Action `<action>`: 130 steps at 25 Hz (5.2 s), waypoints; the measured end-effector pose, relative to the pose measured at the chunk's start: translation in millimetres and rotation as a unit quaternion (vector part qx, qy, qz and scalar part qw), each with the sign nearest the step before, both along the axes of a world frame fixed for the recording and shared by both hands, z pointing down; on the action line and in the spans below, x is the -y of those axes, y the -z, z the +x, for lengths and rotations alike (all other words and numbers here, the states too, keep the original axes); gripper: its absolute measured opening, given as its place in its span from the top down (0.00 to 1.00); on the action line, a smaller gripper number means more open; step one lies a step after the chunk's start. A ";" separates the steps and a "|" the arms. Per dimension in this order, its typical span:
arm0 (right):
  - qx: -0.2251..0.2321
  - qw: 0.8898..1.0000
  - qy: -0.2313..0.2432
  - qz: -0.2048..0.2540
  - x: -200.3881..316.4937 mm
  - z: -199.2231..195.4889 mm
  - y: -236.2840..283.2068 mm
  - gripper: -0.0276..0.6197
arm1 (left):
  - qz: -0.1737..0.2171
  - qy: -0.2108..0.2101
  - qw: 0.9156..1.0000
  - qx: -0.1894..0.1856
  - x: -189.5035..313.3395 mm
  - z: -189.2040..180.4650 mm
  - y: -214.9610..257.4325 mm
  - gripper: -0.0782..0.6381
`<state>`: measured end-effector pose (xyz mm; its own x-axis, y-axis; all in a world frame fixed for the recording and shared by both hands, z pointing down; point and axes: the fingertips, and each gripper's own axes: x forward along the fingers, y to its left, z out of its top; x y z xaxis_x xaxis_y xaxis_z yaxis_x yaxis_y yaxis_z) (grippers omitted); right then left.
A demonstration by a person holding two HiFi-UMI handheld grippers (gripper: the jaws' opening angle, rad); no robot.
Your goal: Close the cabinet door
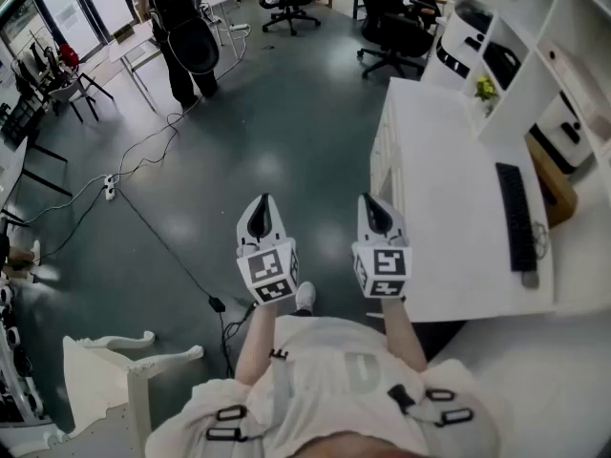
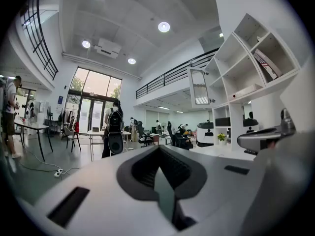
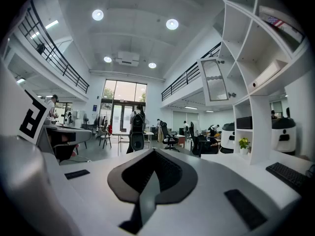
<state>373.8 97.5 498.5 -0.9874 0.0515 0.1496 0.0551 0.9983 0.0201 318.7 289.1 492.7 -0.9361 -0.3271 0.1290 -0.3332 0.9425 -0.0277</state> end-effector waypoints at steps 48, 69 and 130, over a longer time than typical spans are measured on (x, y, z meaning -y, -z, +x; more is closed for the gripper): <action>0.009 0.998 -0.064 -0.011 0.5 -165.3 -18.1 0.95 | 0.068 -0.093 0.993 -0.003 0.2 -177.8 -14.8 0.88; 0.013 0.999 -0.032 -0.038 109.7 -456.7 1.6 0.95 | 0.085 -0.069 0.994 -0.002 102.9 -459.1 9.9 0.88; 0.048 0.792 -0.608 -0.007 329.7 -341.5 42.7 0.95 | 0.094 -0.615 0.783 0.008 505.9 -511.4 80.1 0.88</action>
